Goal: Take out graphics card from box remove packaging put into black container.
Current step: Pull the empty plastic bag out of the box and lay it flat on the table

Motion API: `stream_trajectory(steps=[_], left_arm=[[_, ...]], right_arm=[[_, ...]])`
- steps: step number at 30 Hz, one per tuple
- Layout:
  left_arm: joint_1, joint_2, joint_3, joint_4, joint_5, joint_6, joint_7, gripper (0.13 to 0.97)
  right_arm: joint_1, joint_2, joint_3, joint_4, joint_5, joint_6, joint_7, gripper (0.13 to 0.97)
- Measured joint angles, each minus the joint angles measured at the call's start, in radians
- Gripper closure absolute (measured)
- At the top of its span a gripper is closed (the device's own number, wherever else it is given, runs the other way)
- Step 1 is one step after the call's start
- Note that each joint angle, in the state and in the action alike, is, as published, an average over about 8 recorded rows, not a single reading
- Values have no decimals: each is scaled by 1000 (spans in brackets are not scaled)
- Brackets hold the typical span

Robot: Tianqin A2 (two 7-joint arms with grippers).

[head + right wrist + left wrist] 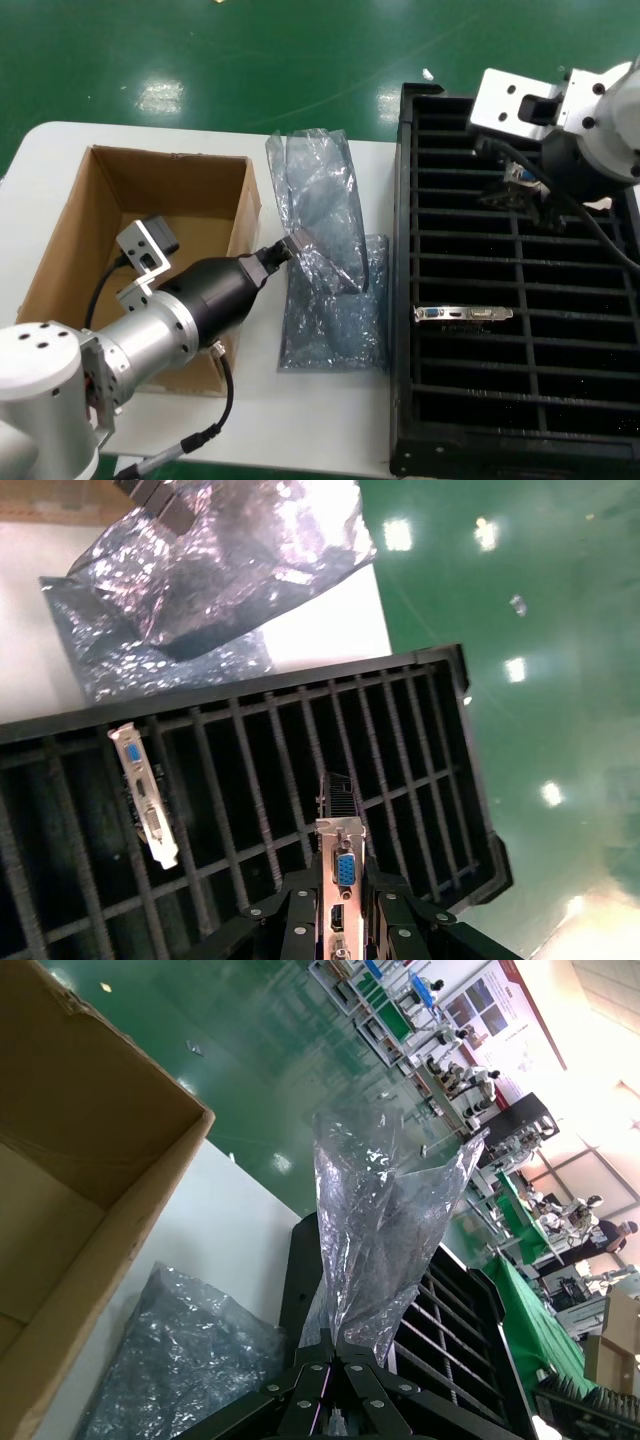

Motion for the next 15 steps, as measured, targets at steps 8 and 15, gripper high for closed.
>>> stream_trajectory(steps=[8,15], left_arm=[[9,-7,0,9,0,4,6,937],[17,-2,0,21,0,6,21,916]], right_arm=[[29,-53,-24,-131,65,0,-77,895],[28,-115,2,-267,87,1,-171,895]])
